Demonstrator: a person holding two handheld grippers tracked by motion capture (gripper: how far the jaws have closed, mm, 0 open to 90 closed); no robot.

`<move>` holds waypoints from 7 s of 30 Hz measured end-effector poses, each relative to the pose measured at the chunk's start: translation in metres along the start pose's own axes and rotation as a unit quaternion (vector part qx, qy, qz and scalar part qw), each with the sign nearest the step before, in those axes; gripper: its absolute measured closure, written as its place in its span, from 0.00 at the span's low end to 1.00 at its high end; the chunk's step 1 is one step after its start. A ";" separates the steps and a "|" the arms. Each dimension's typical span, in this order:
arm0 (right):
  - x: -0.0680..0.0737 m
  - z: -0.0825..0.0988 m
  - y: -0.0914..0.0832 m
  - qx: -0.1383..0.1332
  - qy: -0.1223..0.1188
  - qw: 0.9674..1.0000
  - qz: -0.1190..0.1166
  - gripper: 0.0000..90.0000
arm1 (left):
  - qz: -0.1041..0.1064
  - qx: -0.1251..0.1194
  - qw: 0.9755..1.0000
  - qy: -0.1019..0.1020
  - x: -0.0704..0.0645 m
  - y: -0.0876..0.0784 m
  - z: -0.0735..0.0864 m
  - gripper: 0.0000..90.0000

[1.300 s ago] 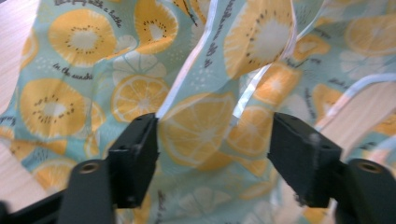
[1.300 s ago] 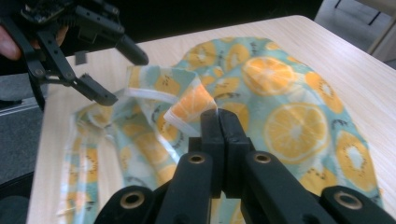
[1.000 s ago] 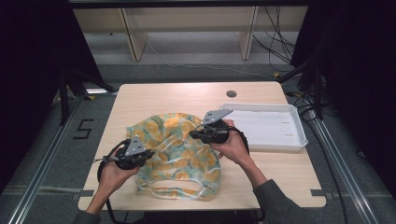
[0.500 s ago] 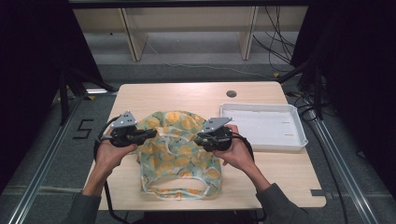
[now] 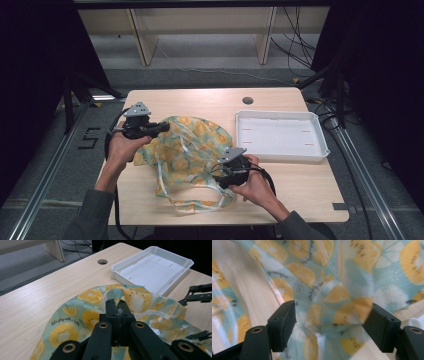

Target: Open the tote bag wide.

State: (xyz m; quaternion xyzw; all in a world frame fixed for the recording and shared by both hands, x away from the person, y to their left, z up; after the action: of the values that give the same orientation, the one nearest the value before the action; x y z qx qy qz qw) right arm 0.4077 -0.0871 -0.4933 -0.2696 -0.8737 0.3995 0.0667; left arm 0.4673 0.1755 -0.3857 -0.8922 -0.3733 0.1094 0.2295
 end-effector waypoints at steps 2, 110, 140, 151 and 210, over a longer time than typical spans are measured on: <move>0.001 -0.002 0.008 -0.006 0.003 1.000 -0.008 0.50 | 0.000 0.000 1.000 0.000 0.000 0.000 0.000 0.99; -0.049 -0.082 0.036 -0.003 -0.064 0.993 0.103 1.00 | -0.103 0.118 0.984 0.089 0.033 0.049 -0.002 0.98; -0.098 -0.069 0.075 0.071 -0.007 0.990 0.119 0.97 | -0.106 0.169 0.980 0.027 0.049 0.098 0.074 0.79; -0.090 -0.061 0.085 0.100 0.005 0.988 0.117 0.97 | -0.091 0.144 0.985 0.012 0.036 0.049 0.072 0.77; -0.045 -0.093 0.047 -0.043 0.075 0.996 0.005 0.39 | -0.115 0.020 0.991 -0.062 -0.065 -0.048 0.155 0.20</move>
State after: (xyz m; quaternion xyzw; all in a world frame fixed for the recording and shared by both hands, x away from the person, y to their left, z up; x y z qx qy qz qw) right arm 0.4962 -0.0237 -0.4614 -0.3060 -0.8810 0.3408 0.1184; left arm 0.3356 0.2098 -0.4958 -0.8300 -0.4845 0.1455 0.2349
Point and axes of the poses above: each handheld gripper's, and its own axes: y roughly forward along the jaws, z roughly out of its underside, x roughly to its left, the point moved 4 cm from there along y, roughly forward along the jaws, and after that the axes turned 2 degrees about -z, right-handed, at the moved point
